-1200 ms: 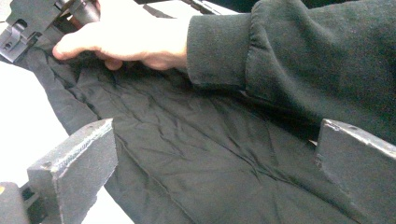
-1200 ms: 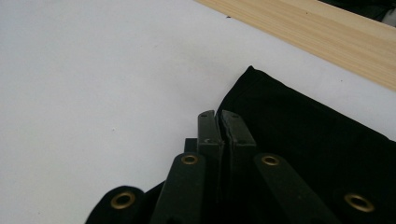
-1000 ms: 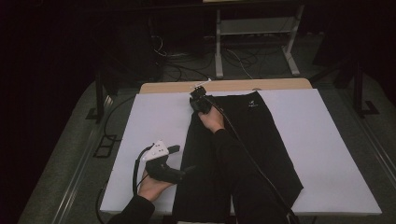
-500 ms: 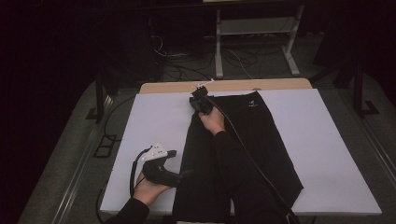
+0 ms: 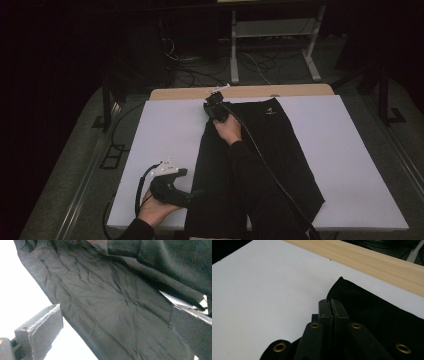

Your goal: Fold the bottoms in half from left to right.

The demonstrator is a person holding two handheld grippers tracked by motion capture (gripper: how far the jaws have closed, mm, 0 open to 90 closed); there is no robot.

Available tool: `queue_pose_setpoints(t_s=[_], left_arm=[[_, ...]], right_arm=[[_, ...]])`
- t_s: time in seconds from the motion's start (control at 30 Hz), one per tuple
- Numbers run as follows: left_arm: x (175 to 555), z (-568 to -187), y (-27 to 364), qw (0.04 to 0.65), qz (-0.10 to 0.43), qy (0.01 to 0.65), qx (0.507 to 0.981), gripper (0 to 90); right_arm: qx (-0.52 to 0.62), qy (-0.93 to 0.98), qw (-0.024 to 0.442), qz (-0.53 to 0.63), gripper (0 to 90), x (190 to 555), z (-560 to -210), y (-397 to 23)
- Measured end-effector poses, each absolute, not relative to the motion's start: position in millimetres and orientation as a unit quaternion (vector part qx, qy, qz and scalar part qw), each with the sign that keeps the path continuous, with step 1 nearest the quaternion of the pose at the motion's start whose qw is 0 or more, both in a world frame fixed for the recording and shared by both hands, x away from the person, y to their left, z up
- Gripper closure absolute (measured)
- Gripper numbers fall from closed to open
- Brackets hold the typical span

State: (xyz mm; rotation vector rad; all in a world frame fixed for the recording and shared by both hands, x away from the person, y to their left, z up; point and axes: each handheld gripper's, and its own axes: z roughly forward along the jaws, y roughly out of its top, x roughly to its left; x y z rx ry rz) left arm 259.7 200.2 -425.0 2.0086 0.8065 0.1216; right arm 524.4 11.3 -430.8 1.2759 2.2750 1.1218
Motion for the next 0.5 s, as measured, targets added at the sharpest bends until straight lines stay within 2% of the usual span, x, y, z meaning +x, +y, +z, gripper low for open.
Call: queue_pose_setpoints(t_s=[0.5], left_arm=[[245, -424, 210, 0.431, 0.015, 0.314, 0.846, 0.0]], right_arm=[[0.449, 0.789, 0.15, 0.392, 86.2, 520, -433, 11]])
